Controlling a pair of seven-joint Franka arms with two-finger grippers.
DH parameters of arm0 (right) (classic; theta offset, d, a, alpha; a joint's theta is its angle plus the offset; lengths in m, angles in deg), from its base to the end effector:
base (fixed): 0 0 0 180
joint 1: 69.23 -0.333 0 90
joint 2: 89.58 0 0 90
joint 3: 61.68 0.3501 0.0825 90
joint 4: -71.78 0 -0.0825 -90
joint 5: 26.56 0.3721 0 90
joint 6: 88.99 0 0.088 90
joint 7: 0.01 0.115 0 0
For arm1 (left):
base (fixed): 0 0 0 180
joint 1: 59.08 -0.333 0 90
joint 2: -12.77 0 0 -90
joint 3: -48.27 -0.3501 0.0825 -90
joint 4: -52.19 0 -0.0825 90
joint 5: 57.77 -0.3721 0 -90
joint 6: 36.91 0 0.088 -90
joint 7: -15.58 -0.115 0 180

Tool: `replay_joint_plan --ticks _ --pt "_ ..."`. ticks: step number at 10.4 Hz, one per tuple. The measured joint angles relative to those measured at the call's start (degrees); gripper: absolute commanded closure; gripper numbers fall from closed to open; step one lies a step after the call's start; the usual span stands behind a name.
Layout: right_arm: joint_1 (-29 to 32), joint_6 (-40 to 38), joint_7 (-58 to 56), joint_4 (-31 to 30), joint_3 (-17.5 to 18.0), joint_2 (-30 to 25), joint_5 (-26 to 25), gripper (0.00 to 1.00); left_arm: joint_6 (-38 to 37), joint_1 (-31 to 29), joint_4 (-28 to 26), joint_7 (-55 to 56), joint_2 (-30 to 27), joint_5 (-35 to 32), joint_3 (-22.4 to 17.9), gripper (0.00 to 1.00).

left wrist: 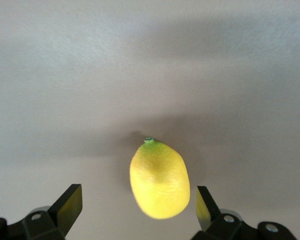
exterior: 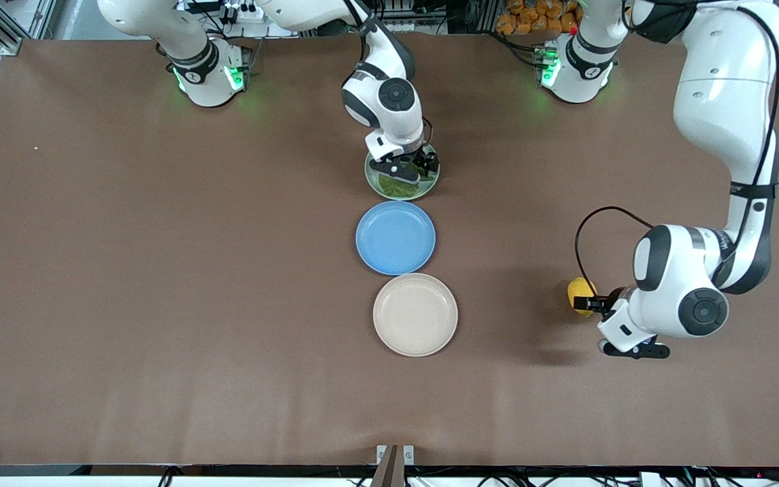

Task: Pick lemon and lettuce from plates
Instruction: 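Set the lemon on the table with the left gripper while the right gripper grasps lettuce, then lift the lettuce leaf with the right gripper and carry it aside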

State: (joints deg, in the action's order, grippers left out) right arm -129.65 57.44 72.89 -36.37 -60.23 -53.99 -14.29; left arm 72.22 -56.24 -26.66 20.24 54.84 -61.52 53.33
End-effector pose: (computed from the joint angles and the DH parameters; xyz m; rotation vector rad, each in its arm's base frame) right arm 0.3096 0.5722 0.2077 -2.9892 0.5648 0.1658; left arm 0.7158 -0.0802 0.2879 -3.1036 0.1050 0.3144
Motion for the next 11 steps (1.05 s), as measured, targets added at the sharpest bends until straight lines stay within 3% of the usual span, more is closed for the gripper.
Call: replay_joint_plan --ticks 2,3,4,11 --pt "0.0 0.0 0.0 0.2 -0.1 0.0 0.0 0.03 -0.3 -0.3 0.0 0.0 -2.1 0.0 0.0 0.0" --pt "0.0 -0.1 0.0 0.2 -0.1 0.0 0.0 0.64 -0.3 -0.5 0.0 0.0 -2.9 0.0 0.0 0.0" --pt "0.0 -0.1 0.0 0.2 -0.1 0.1 -0.1 1.0 -0.3 -0.7 0.1 0.0 -3.6 0.0 0.0 0.0" --pt "0.0 -0.3 0.0 1.0 -0.6 -0.3 -0.9 1.0 -4.3 -1.0 0.0 0.0 -11.1 1.9 0.0 0.0"
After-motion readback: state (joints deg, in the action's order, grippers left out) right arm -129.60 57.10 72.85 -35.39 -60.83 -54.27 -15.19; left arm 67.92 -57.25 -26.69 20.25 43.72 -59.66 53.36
